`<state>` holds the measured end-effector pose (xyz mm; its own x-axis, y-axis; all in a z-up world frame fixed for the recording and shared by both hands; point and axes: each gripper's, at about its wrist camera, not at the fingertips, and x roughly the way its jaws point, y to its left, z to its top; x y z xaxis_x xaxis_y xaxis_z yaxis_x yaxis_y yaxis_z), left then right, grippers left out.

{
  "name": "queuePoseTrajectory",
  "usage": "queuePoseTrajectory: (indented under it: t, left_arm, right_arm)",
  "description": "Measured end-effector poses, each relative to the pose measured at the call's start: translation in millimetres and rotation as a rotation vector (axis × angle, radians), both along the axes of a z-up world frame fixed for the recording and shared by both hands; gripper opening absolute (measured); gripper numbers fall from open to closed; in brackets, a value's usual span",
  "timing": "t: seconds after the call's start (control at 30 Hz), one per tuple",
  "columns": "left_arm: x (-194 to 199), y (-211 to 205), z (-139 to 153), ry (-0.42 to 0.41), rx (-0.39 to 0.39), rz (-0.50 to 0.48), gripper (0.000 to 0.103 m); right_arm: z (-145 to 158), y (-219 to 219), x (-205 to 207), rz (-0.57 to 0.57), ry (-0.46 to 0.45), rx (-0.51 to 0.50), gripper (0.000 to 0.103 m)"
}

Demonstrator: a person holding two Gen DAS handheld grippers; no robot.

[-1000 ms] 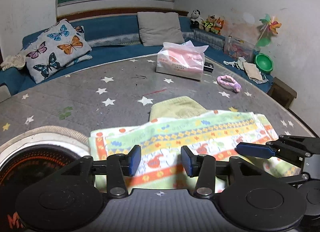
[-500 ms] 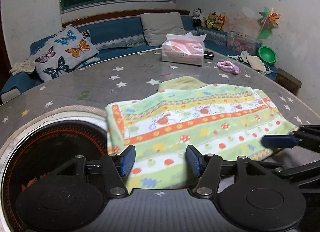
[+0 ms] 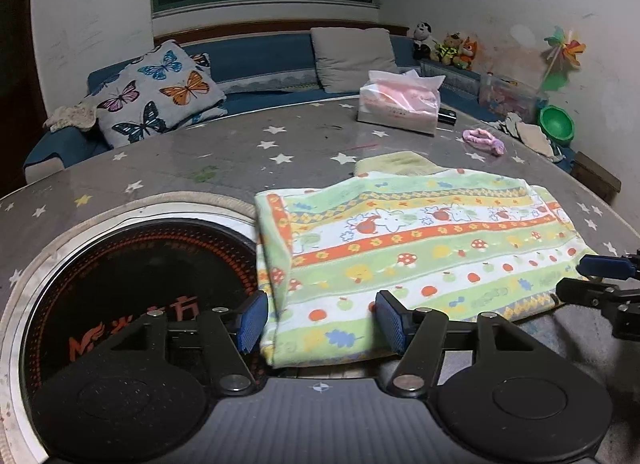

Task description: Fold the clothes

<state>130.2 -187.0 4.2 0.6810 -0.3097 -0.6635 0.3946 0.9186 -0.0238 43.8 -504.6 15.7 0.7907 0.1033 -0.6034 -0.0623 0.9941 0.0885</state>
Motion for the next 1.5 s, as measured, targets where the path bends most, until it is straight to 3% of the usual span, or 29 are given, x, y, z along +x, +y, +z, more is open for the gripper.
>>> queuePoseTrajectory:
  t: [0.23, 0.37, 0.53, 0.77, 0.87, 1.5]
  left_arm:
    - [-1, 9, -4, 0.014, 0.004, 0.032, 0.065]
    - [-4, 10, -2, 0.010, 0.008, 0.040, 0.069]
    - [-11, 12, 0, 0.002, 0.015, 0.045, 0.085]
    - [-24, 15, 2, -0.006, 0.012, 0.044, 0.098]
    - [-29, 16, 1, -0.007, 0.011, 0.040, 0.103]
    - [-61, 21, -5, 0.008, -0.011, 0.012, 0.103]
  right_arm:
    - [-1, -4, 1, -0.016, 0.000, 0.007, 0.061]
    - [-3, -3, 2, -0.015, 0.003, 0.005, 0.069]
    - [-6, 7, -1, -0.008, -0.005, -0.026, 0.083]
    - [-4, 15, -9, -0.020, -0.020, -0.042, 0.099]
    - [-4, 16, -14, -0.034, -0.026, -0.045, 0.102]
    - [-13, 25, -41, -0.082, -0.003, -0.002, 0.103]
